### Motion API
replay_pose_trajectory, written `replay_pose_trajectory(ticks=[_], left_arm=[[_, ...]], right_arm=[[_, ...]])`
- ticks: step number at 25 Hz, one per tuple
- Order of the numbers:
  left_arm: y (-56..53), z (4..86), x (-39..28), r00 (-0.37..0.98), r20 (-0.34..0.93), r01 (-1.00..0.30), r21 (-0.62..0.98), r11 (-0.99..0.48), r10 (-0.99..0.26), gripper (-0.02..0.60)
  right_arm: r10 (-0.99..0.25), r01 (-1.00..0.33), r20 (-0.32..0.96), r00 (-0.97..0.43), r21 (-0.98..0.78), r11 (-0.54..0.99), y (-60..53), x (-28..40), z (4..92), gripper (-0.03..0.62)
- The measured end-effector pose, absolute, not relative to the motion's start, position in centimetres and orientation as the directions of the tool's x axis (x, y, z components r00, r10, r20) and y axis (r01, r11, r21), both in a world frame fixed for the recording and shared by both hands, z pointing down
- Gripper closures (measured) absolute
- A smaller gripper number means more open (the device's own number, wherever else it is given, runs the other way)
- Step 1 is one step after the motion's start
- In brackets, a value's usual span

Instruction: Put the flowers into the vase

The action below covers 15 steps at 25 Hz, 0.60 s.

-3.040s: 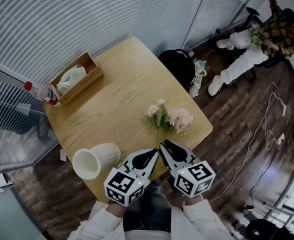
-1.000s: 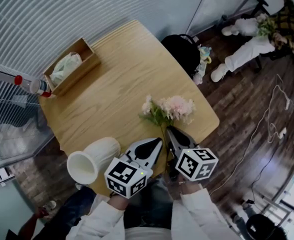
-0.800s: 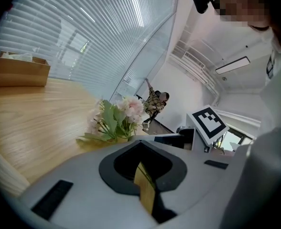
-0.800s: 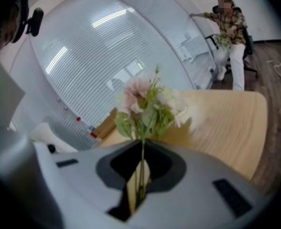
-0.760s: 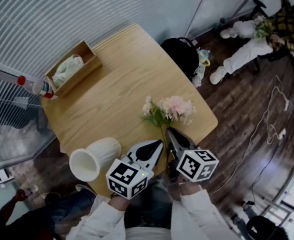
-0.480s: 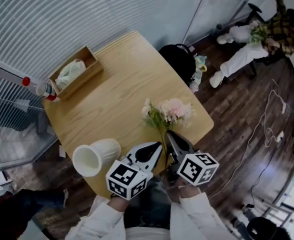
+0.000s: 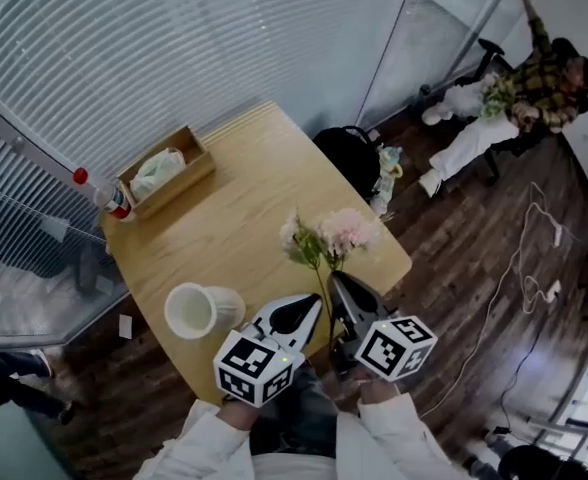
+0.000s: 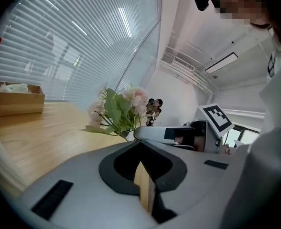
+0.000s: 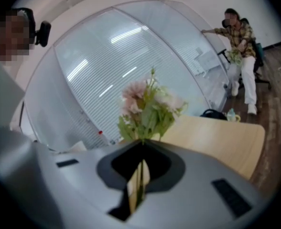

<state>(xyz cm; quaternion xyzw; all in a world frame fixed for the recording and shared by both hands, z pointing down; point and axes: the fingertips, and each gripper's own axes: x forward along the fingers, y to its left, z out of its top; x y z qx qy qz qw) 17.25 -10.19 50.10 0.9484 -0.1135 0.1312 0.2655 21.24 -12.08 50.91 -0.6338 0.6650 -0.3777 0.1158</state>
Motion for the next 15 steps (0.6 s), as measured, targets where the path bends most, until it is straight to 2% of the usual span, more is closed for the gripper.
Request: replay_pose_trajectory(ticks=[15], left_arm=[[-10.4,41.9,15.5,0.957,0.203,-0.262,0.283,-0.923,-0.21,0.574]], right_arm=[[-0.974,-0.803,0.118,-0.193,-0.59,0.087,-13.0,20.7,39.5,0.571]])
